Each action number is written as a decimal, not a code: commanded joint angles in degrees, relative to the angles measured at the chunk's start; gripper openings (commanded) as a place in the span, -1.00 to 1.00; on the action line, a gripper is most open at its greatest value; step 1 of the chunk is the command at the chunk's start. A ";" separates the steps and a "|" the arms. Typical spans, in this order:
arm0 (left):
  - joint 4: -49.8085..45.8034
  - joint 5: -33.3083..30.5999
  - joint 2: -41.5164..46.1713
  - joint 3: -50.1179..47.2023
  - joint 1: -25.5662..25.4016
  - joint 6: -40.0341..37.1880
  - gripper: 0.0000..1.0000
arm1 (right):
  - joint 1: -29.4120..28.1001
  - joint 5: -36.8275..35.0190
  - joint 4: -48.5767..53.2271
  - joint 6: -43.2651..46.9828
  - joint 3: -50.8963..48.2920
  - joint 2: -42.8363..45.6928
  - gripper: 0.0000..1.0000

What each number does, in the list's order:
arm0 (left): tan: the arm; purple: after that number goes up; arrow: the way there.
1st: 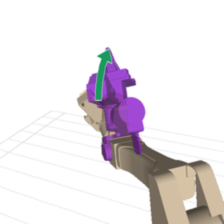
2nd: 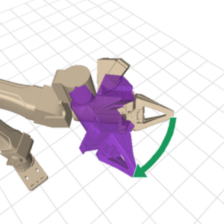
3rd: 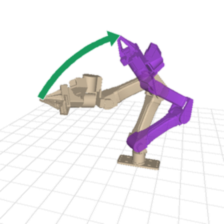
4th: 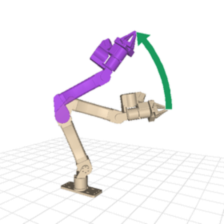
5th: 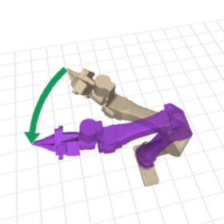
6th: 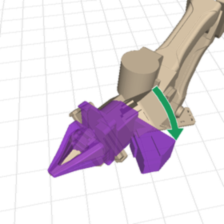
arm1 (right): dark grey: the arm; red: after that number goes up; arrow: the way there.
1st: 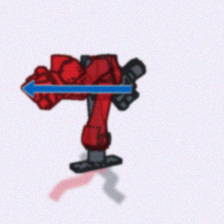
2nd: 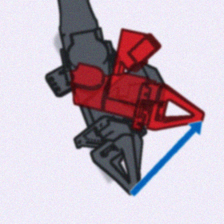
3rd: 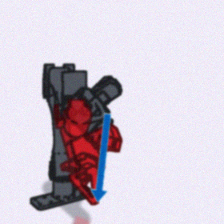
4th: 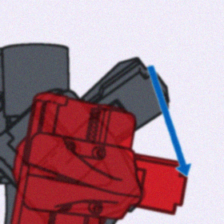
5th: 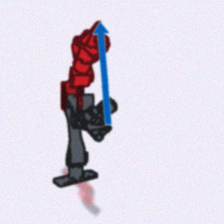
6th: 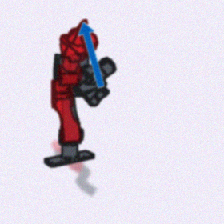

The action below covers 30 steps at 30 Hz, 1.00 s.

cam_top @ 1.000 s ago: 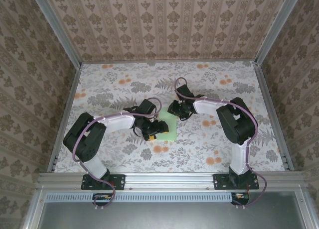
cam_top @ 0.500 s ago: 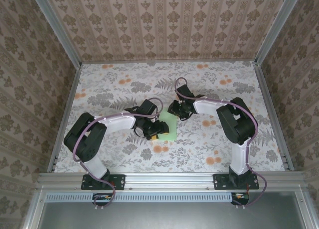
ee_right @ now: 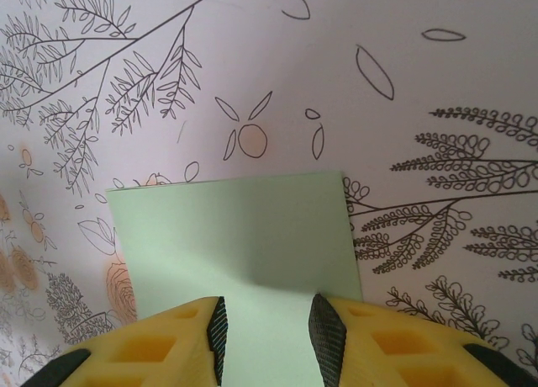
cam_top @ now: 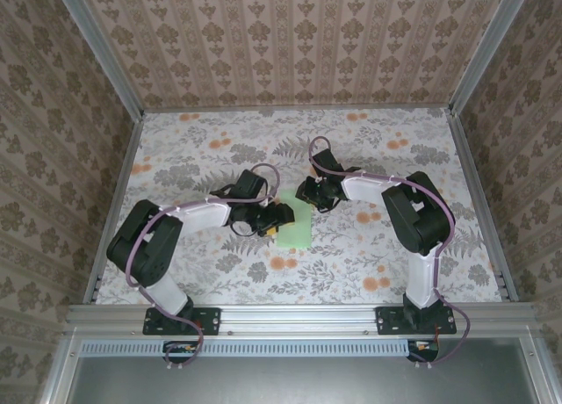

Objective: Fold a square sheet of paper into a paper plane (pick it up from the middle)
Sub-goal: Fold the triangle a second time at the center of the table.

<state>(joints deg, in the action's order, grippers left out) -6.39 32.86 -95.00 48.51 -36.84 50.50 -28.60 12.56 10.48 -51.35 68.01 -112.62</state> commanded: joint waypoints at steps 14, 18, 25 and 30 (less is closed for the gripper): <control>0.29 -0.98 -2.95 -1.69 3.15 -0.26 -0.58 | 0.81 9.15 -3.66 4.25 -1.85 2.87 -0.20; 0.23 -1.30 -1.56 -2.14 4.01 -0.50 -0.82 | 0.91 8.89 -4.02 4.92 -3.66 7.43 -0.16; -4.75 -0.33 -1.21 0.76 6.09 -6.20 -0.96 | -0.12 10.19 -2.46 7.44 -7.68 10.73 -0.18; -5.56 1.37 -2.13 2.61 6.34 -7.79 -0.97 | -2.33 10.91 -2.23 8.12 -9.92 10.28 -0.37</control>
<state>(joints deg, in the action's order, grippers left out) -10.04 32.64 -97.38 49.12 -30.61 45.67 -29.69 21.74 7.14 -44.69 59.42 -102.54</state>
